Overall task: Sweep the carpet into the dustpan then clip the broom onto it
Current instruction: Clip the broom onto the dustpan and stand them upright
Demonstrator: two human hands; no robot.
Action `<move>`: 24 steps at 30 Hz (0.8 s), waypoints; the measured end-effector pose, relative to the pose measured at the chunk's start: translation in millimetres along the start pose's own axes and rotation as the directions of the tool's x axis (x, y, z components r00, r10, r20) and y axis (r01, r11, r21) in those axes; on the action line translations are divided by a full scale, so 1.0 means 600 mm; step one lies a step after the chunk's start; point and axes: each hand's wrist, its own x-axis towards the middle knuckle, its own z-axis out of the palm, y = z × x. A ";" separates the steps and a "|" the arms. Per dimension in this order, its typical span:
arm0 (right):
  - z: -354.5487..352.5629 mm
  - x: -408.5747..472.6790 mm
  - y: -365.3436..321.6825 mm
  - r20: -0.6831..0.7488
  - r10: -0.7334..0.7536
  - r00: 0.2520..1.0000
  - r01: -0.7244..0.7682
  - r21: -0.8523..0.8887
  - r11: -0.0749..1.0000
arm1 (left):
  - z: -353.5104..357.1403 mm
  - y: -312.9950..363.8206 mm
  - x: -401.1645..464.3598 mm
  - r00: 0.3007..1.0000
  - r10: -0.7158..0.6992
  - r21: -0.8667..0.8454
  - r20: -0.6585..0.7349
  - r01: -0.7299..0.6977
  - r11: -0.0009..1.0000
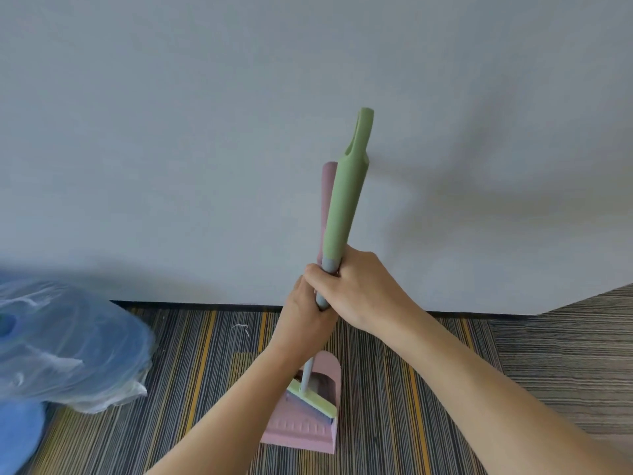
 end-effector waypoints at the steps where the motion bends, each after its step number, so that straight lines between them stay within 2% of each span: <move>1: 0.003 0.002 -0.005 0.000 -0.005 1.000 0.005 -0.004 1.000 | -0.006 -0.002 0.001 1.000 0.005 -0.002 -0.009 -0.005 1.000; 9: 0.015 0.027 -0.033 -0.016 -0.021 1.000 0.021 -0.027 0.999 | -0.030 -0.016 0.030 0.997 0.023 0.057 -0.068 -0.019 0.998; 17: 0.025 0.039 -0.039 0.057 -0.047 0.997 0.051 -0.076 0.996 | -0.031 -0.047 0.046 0.999 0.028 0.215 0.019 -0.032 0.976; 24: 0.019 0.049 -0.037 0.057 -0.028 0.998 0.032 -0.066 0.997 | -0.037 -0.024 0.052 1.000 -0.029 0.045 0.000 0.029 0.999</move>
